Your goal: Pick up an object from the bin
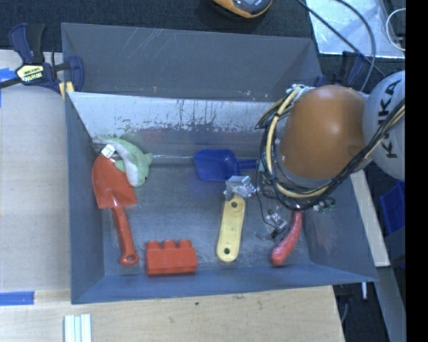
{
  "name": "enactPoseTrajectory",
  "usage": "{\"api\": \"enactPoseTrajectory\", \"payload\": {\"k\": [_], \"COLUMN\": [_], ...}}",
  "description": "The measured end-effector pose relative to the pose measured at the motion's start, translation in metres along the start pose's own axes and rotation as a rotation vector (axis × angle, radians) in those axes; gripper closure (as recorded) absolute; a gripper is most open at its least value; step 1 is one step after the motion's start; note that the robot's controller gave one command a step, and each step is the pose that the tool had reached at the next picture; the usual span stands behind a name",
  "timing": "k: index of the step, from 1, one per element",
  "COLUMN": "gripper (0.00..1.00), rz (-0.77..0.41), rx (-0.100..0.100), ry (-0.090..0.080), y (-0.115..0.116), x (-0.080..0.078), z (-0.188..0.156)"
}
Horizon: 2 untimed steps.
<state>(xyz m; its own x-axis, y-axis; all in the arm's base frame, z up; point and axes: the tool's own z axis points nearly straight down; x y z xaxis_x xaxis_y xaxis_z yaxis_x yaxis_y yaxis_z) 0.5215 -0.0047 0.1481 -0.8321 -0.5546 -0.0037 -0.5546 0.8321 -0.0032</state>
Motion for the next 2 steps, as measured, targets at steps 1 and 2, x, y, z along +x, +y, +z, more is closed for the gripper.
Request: {"api": "enactPoseTrajectory", "payload": {"k": [1, 2], "gripper": [0.0, 0.0], "rz": [-0.221, -0.537], "rx": [-0.005, 0.0], "ry": [0.003, -0.002], "y": [0.042, 0.013], "x": [-0.006, -0.037], "z": [0.007, 0.08]}}
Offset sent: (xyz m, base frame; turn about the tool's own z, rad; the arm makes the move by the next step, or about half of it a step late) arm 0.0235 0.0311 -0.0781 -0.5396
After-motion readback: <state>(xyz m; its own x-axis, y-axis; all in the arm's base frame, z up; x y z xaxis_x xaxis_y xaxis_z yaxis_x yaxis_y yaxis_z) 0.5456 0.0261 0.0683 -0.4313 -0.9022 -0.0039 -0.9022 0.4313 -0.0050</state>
